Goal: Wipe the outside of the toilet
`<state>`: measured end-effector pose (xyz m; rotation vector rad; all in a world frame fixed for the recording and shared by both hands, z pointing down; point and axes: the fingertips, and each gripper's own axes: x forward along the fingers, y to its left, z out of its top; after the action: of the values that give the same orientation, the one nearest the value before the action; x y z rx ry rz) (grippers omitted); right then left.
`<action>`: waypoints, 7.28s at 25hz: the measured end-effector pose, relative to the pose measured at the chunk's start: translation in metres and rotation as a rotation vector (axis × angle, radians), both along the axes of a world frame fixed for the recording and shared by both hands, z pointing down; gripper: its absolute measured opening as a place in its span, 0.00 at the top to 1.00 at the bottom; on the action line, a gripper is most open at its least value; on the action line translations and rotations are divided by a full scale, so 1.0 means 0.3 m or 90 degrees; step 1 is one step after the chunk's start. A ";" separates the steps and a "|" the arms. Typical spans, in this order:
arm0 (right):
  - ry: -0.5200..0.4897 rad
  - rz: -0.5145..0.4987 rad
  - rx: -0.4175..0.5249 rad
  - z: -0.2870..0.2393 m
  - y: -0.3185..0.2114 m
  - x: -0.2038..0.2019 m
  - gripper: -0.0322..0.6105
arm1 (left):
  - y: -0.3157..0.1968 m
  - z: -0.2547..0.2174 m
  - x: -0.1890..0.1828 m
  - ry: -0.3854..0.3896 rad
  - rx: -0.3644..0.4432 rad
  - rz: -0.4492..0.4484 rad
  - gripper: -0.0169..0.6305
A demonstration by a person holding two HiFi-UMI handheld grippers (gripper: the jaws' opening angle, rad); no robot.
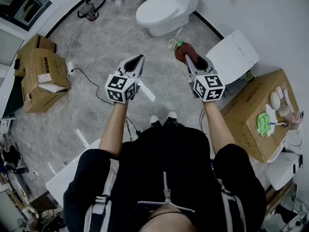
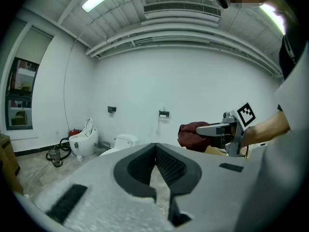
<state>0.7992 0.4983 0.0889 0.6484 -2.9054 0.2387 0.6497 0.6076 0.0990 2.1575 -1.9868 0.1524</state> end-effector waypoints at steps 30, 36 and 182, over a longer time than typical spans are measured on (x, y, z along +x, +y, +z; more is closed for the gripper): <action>0.050 -0.020 -0.049 0.181 -0.364 -0.245 0.77 | -0.385 0.080 -0.241 0.029 -0.002 -0.045 0.97; 0.074 0.006 -0.064 0.234 -0.533 -0.478 0.77 | -0.589 0.113 -0.456 0.038 -0.017 -0.016 0.97; 0.403 -0.073 -0.193 2.205 -1.132 -1.895 0.82 | -1.330 1.843 -1.835 0.142 -0.253 0.084 0.97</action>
<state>0.2306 0.1586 0.7505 0.4072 -2.2298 0.3700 0.0991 0.2085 0.6521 1.9507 -1.5411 0.2867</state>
